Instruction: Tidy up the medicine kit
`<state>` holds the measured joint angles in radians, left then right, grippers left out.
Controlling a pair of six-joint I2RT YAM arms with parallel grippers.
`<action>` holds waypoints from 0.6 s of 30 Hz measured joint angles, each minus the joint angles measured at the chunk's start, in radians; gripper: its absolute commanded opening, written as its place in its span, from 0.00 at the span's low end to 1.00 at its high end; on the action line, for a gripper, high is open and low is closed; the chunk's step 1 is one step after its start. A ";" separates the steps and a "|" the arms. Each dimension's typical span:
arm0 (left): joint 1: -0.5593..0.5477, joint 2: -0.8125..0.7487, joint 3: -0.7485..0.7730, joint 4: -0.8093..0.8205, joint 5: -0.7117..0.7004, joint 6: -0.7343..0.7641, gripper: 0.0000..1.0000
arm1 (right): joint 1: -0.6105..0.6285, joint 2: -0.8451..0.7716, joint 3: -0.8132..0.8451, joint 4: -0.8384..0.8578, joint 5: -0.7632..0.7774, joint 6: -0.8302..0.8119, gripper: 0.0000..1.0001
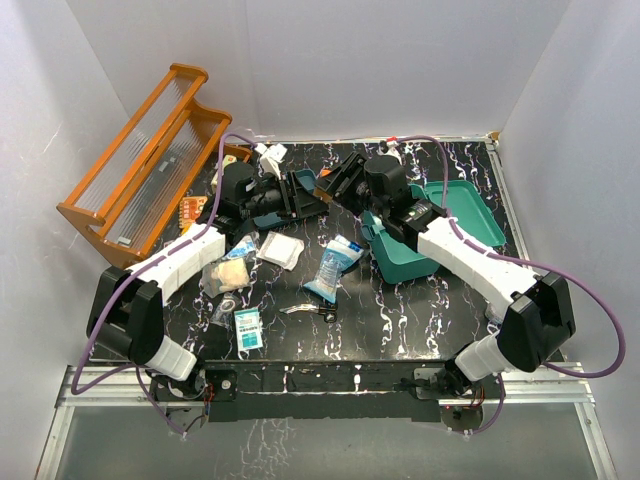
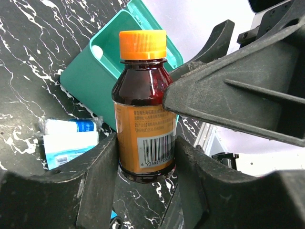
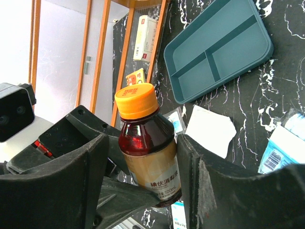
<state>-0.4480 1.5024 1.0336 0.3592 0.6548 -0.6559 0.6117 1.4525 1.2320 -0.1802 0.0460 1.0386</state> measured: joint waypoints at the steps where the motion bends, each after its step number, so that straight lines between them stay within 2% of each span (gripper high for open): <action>1: 0.000 0.000 0.000 0.000 0.002 0.019 0.41 | -0.003 0.000 0.000 0.002 -0.007 0.000 0.60; 4: 0.000 0.000 0.000 -0.001 0.012 0.071 0.39 | -0.013 0.000 -0.003 0.005 -0.035 0.000 0.58; 10: 0.000 0.000 0.007 -0.049 0.032 0.188 0.39 | -0.032 0.010 -0.004 -0.012 -0.093 -0.016 0.44; 13: 0.000 0.000 0.022 -0.078 0.042 0.232 0.40 | -0.043 0.010 -0.004 -0.022 -0.110 -0.021 0.40; 15: 0.001 0.000 0.031 -0.093 0.045 0.250 0.40 | -0.048 0.010 -0.004 -0.019 -0.122 -0.023 0.42; 18: 0.001 0.000 0.042 -0.112 0.052 0.273 0.40 | -0.057 0.010 -0.004 -0.017 -0.141 -0.025 0.58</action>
<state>-0.4469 1.5021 1.0760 0.2470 0.7067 -0.3828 0.5549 1.4624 1.2282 -0.1974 -0.0948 1.0134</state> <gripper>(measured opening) 0.435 0.465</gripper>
